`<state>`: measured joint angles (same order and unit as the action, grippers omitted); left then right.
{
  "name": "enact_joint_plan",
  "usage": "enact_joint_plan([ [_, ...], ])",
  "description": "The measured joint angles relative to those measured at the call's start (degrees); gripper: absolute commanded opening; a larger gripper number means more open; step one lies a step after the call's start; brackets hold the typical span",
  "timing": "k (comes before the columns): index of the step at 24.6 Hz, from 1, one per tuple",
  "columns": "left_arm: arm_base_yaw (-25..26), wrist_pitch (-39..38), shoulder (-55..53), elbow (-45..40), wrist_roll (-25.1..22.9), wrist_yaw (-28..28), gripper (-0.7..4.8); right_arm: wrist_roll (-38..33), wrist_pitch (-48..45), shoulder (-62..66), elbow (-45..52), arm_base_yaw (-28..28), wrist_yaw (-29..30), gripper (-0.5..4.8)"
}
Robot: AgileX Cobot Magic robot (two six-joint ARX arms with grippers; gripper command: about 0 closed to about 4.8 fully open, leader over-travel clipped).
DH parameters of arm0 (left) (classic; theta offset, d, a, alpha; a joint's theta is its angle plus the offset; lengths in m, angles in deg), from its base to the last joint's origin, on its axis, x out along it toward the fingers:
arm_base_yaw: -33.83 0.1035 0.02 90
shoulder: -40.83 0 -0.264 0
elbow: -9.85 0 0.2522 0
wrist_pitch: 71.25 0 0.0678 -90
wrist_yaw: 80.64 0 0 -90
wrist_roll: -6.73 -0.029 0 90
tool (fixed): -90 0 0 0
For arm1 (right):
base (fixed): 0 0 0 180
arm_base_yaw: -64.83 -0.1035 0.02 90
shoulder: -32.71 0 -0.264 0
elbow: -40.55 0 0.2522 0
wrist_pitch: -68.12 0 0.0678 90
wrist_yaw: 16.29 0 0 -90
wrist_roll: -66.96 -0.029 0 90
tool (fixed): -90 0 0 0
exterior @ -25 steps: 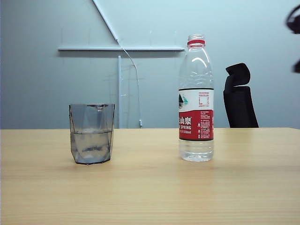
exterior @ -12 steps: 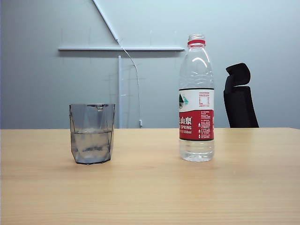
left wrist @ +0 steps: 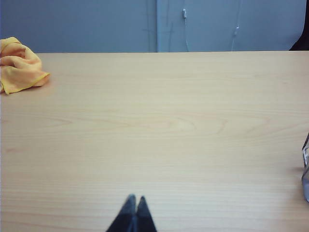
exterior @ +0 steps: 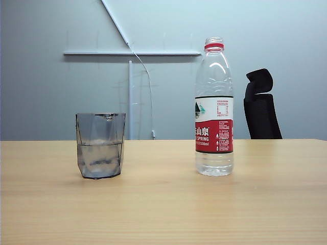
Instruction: Pick up the mineral water bottle on the table and pour water into the mug until it's half full.
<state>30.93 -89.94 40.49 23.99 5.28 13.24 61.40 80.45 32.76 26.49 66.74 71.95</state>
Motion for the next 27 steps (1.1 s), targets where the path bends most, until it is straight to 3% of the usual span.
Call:
enact_joint_plan([
  [8, 0.0, 0.0, 0.0, 0.0, 0.0, 0.0, -0.02, 5.2, -1.1, 0.0, 0.0, -0.1, 0.5, -0.01],
  [27, 0.0, 0.0, 0.0, 0.0, 0.0, 0.0, -0.02, 5.4, -0.8, 0.0, 0.0, -1.4, 1.8, -0.01],
])
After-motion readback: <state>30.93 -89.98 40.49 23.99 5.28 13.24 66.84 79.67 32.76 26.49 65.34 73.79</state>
